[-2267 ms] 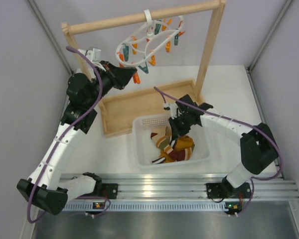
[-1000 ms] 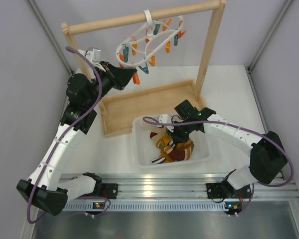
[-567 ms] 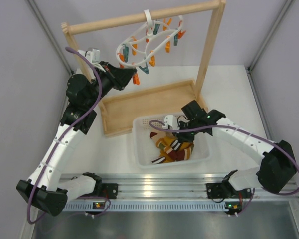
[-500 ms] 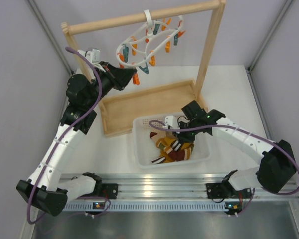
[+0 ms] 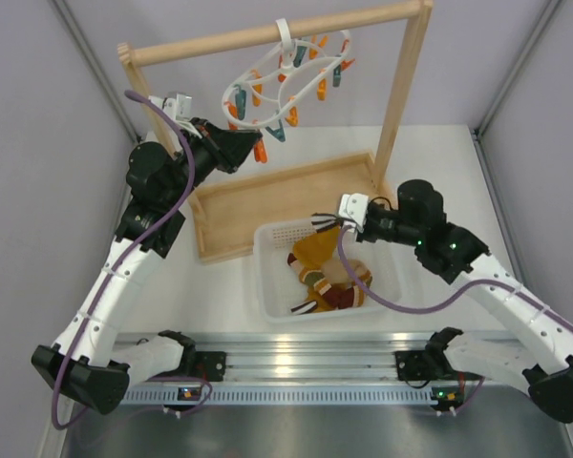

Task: Clip the socks to the hanger
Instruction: Pick up the sock from the bin, then clamp the sock onto the hanger, then open the clamp at the hanger.

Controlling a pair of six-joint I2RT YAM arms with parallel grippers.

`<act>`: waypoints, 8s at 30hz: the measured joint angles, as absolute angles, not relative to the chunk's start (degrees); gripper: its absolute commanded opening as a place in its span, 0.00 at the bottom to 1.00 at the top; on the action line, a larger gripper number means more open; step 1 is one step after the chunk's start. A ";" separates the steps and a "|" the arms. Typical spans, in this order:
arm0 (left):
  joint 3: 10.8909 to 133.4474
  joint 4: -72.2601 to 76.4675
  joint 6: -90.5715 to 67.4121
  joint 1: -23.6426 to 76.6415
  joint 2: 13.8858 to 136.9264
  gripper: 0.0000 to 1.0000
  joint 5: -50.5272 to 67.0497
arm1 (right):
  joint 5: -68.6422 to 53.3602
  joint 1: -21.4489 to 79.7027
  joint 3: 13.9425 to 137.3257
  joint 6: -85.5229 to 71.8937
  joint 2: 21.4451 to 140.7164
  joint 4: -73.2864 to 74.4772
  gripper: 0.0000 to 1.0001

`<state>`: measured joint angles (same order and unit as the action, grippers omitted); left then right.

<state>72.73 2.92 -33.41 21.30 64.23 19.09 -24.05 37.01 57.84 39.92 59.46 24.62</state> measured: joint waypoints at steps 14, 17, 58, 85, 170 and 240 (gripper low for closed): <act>73.08 2.50 -34.57 20.75 64.29 0.00 25.23 | -21.45 41.01 38.98 70.83 56.80 -20.08 0.00; 73.30 2.26 -34.61 20.53 64.55 0.00 26.79 | -23.70 41.10 36.88 77.32 59.00 -29.39 0.00; 75.11 0.56 -38.85 20.12 67.13 0.00 29.36 | -33.56 43.38 41.80 94.98 71.88 -53.08 0.00; 73.82 2.68 -40.86 20.12 67.13 0.00 30.30 | -33.06 43.48 44.07 94.35 71.96 -53.39 0.00; 72.75 -2.39 -37.41 18.22 64.34 0.34 29.89 | -25.45 47.31 49.93 90.15 75.88 -46.89 0.31; 74.43 -2.98 -37.85 10.37 64.31 0.60 35.77 | -30.57 33.39 80.64 18.83 86.89 -22.37 0.02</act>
<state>74.43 -2.98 -37.85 10.37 64.31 35.77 -30.57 33.39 80.64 18.83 86.89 -22.37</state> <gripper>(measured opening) 0.605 0.269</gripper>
